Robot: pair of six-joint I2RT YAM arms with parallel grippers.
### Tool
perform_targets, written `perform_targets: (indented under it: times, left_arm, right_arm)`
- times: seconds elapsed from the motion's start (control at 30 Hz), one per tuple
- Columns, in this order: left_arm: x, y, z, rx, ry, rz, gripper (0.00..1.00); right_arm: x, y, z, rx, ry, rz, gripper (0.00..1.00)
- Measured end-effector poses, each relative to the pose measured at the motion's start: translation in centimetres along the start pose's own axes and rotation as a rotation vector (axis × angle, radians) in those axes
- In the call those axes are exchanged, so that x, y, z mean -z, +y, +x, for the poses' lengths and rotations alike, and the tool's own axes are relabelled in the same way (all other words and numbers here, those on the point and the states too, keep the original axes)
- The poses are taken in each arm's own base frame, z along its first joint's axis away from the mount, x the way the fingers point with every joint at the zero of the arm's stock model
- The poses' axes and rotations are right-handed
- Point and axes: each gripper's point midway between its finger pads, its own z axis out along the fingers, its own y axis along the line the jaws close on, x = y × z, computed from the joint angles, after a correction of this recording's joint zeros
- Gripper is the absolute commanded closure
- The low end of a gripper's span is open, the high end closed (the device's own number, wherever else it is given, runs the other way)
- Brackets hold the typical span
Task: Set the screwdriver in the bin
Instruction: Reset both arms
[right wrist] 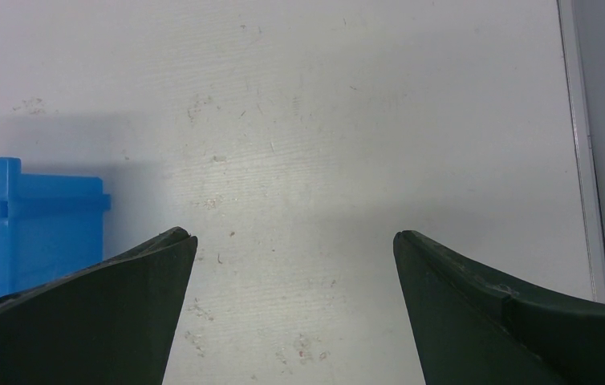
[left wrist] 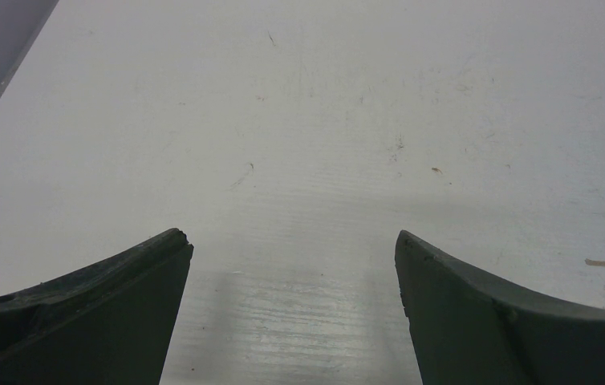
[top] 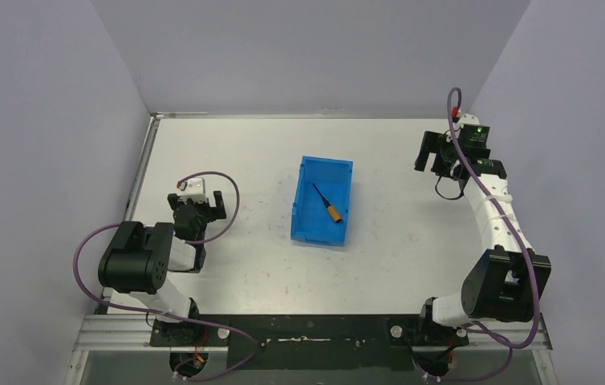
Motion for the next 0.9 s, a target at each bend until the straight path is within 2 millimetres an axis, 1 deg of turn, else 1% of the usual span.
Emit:
perform_targets:
  times: [0.67, 0.9]
  left_arm:
    - [0.00, 0.00, 0.00, 0.000, 0.000, 0.000, 0.03]
    - [0.00, 0.00, 0.00, 0.000, 0.000, 0.000, 0.03]
  right_arm:
    - [0.03, 0.76, 0.07, 0.004, 0.004, -0.044, 0.00]
    - [0.03, 0.74, 0.07, 0.006, 0.004, -0.044, 0.00]
